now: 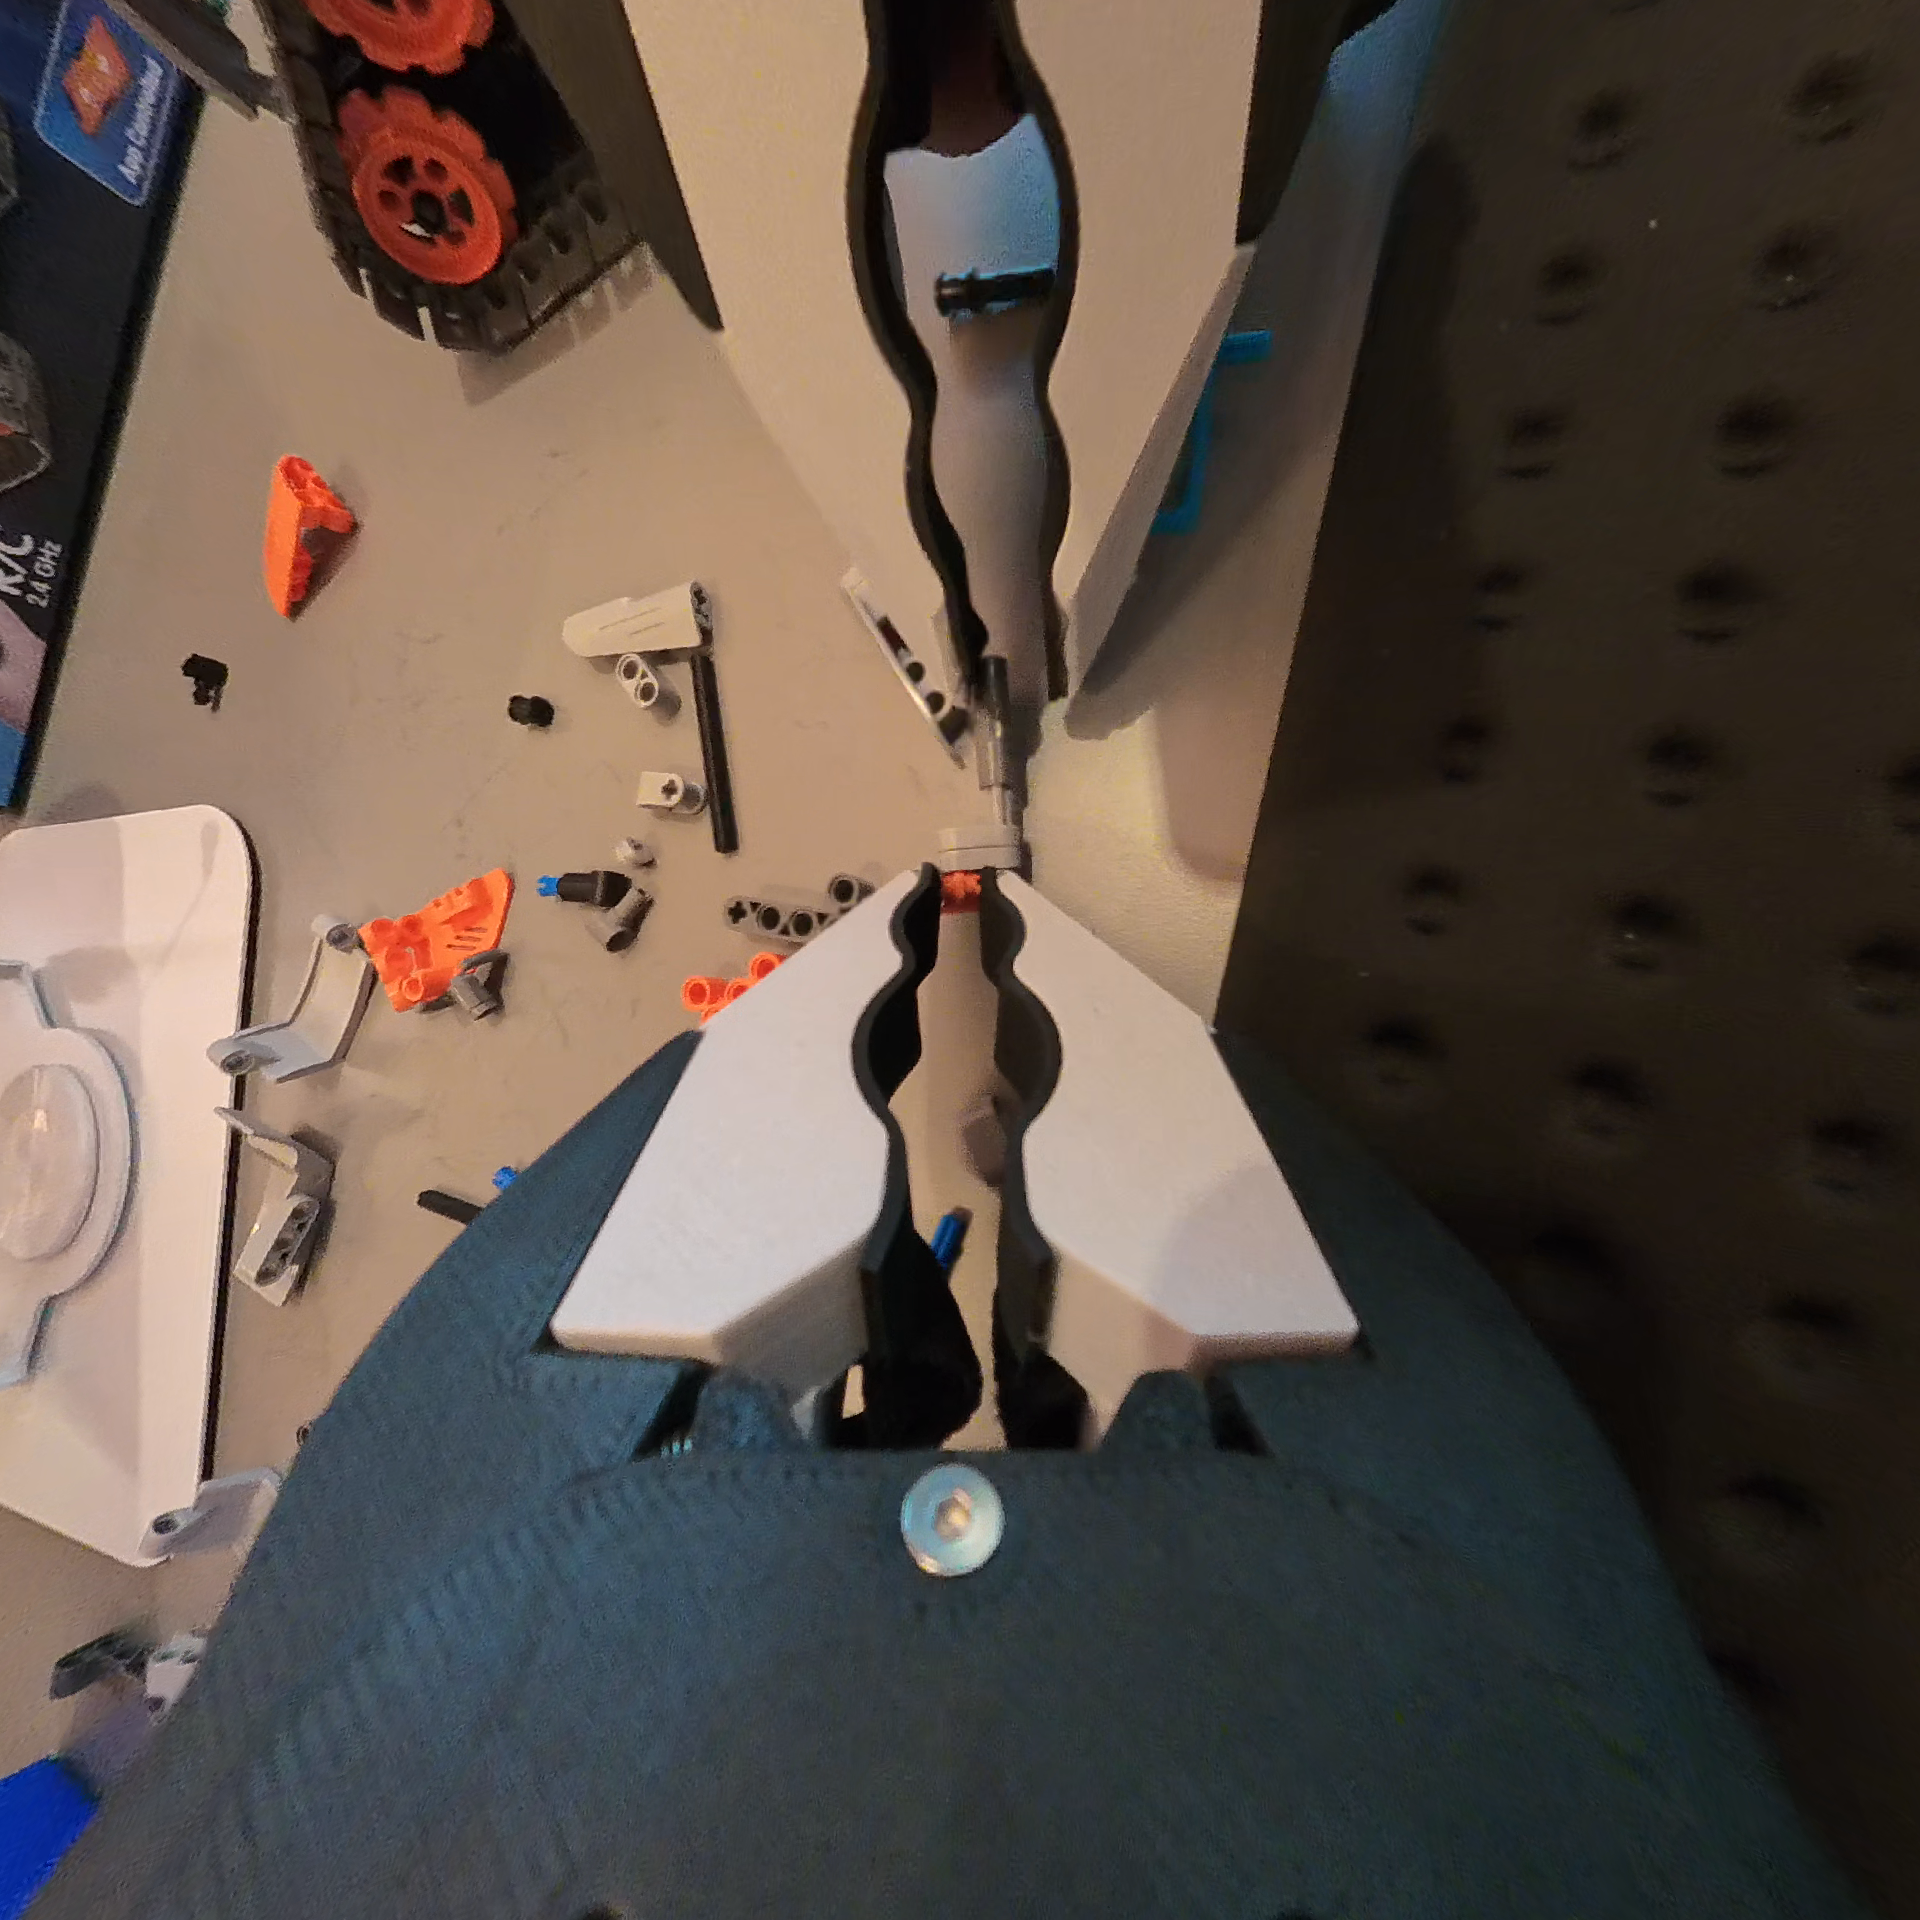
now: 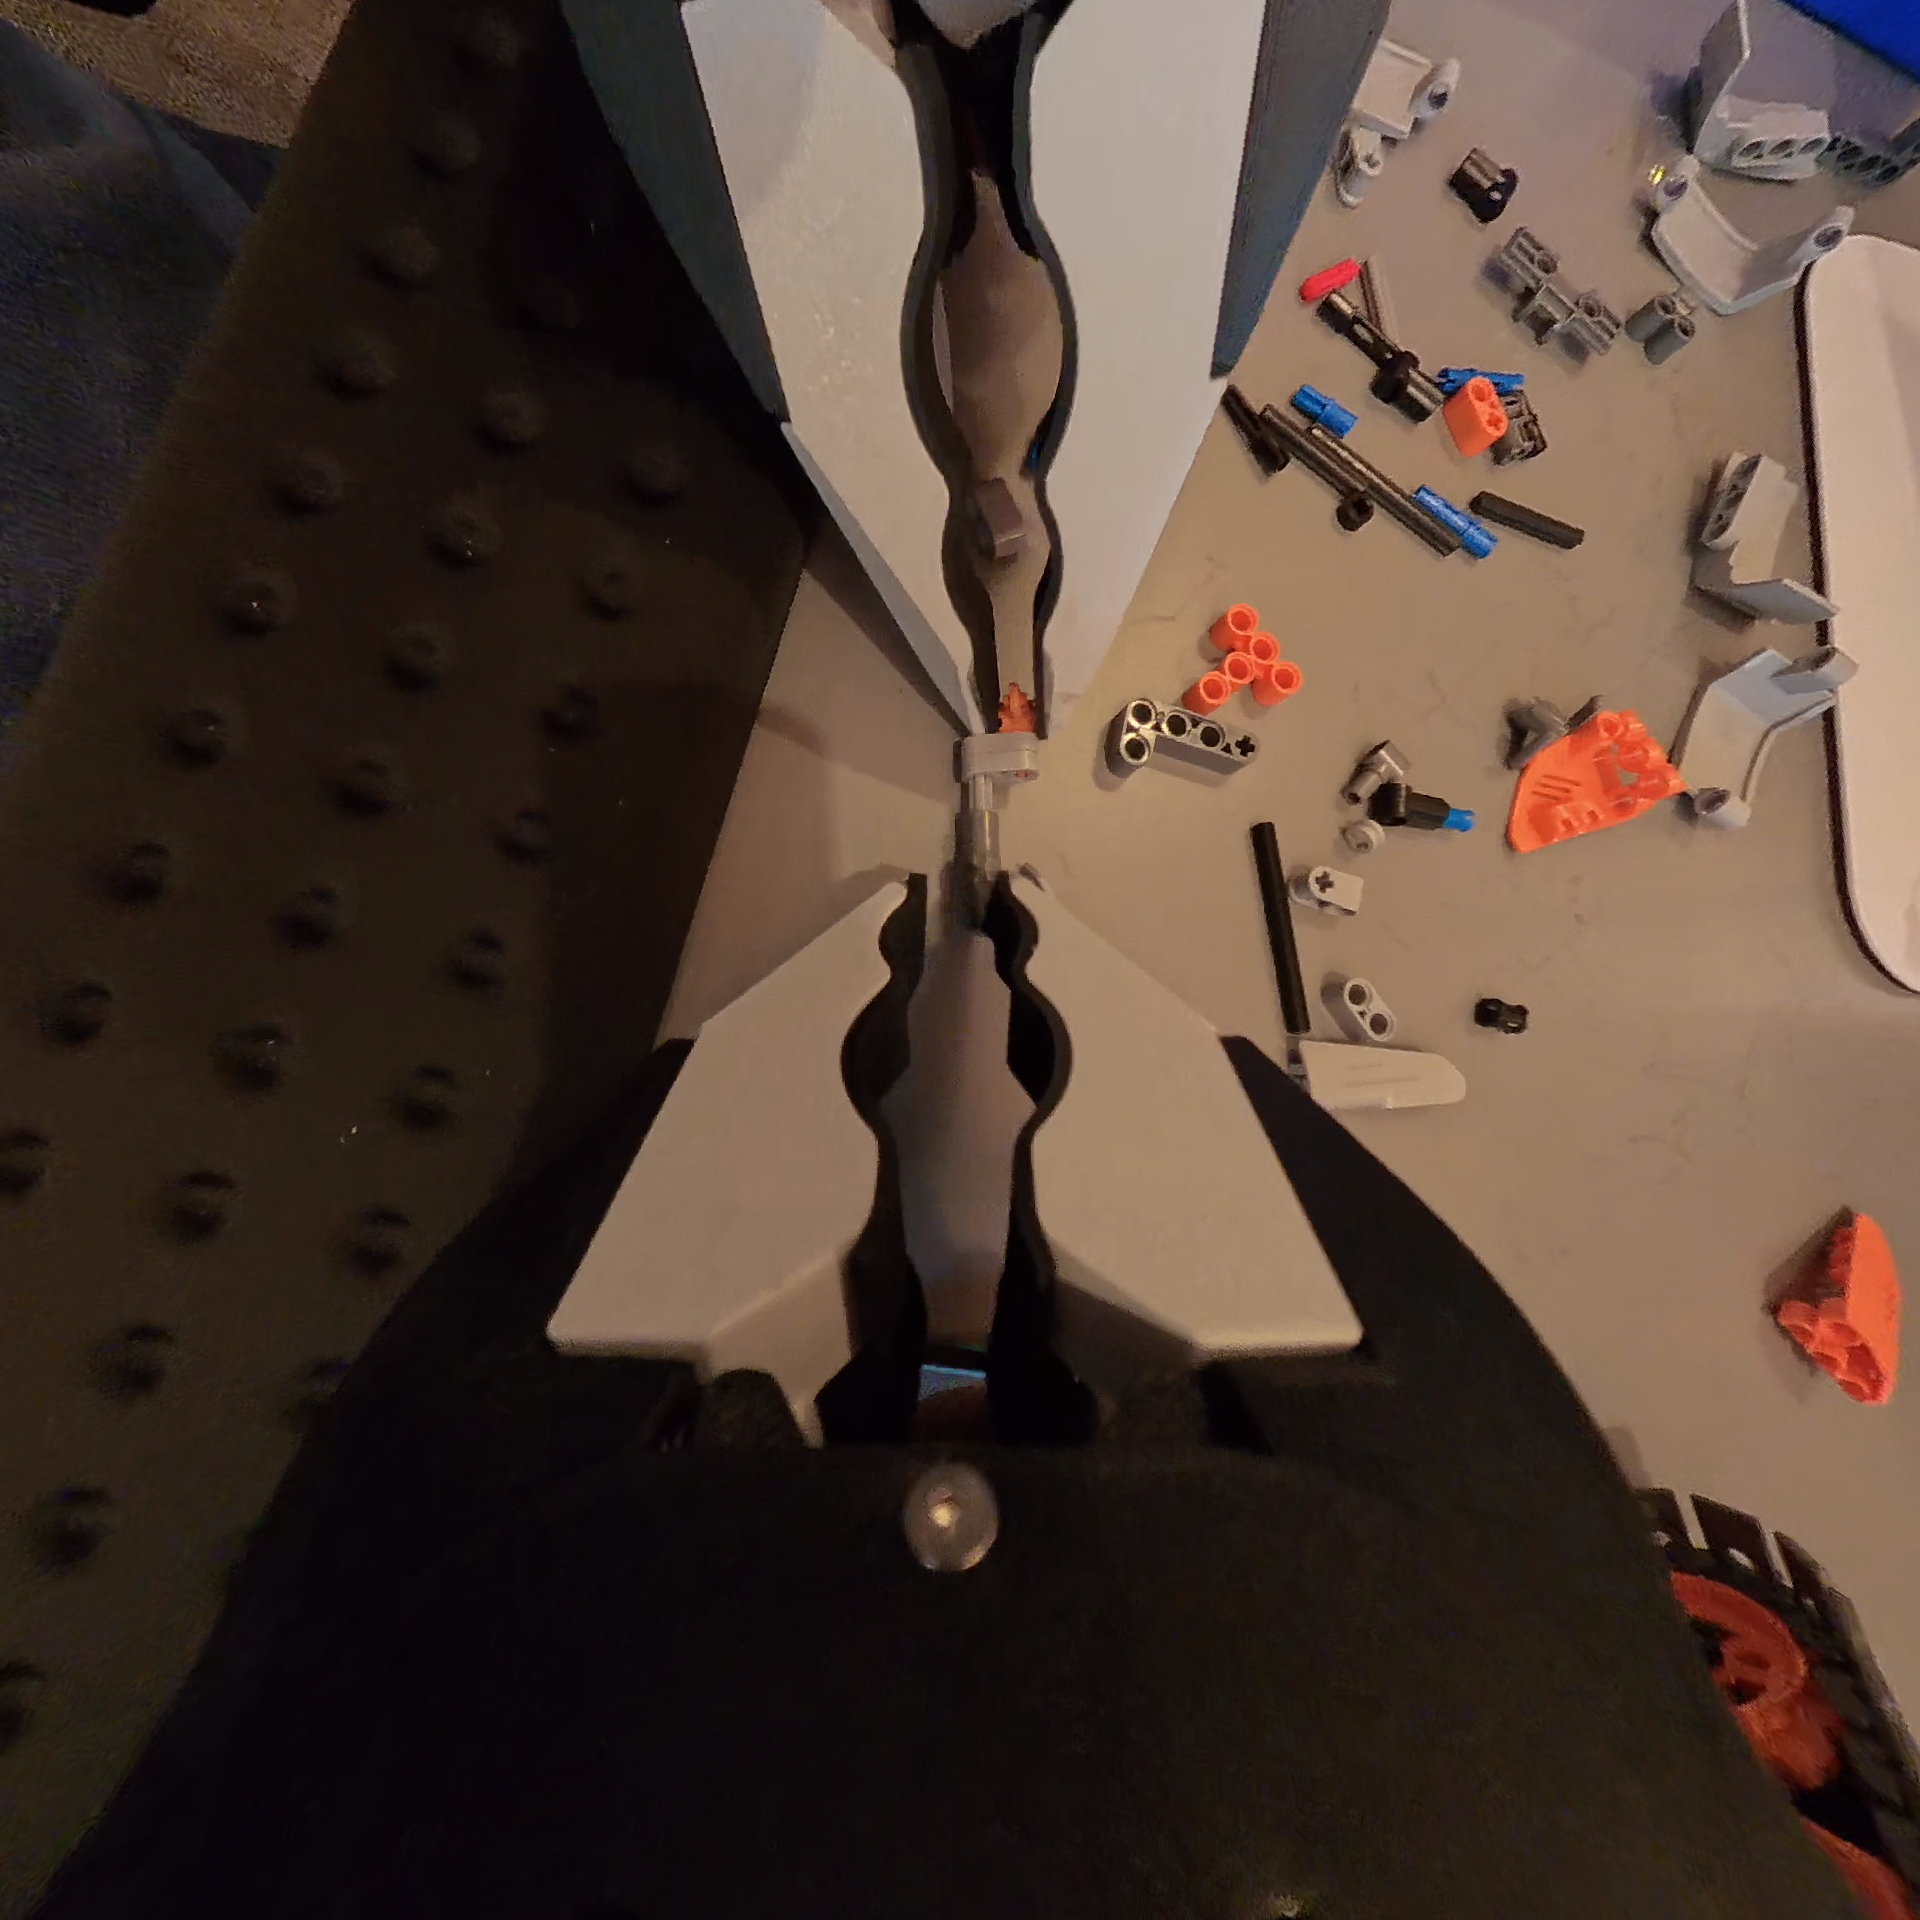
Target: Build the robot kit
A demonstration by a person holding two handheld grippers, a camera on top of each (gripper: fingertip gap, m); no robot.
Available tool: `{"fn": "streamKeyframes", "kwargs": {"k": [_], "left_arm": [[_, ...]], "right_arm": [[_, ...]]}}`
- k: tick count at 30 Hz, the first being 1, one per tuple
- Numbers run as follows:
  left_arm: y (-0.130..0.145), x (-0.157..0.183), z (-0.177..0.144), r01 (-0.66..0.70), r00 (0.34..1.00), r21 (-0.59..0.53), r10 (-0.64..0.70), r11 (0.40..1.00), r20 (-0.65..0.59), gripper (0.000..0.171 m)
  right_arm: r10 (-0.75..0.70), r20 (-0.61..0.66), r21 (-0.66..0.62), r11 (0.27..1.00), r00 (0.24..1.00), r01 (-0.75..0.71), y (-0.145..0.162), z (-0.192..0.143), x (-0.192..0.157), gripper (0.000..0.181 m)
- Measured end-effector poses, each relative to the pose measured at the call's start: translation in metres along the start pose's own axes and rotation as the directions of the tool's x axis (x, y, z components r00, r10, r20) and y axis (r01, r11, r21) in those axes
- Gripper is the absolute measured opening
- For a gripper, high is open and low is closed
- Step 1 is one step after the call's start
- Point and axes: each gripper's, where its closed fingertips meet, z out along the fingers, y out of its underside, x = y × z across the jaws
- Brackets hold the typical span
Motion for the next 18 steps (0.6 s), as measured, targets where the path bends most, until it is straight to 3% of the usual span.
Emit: {"fn": "streamKeyframes", "kwargs": {"k": [18], "left_arm": [[-0.022, -0.019, -0.014, 0.07, 0.996, 0.222, -0.082, 0.973, 0.043, 0.005]], "right_arm": [[-0.052, -0.132, 0.062, 0.996, 0.99, 0.06, -0.008, -0.02, 0.021, 0.011]]}}
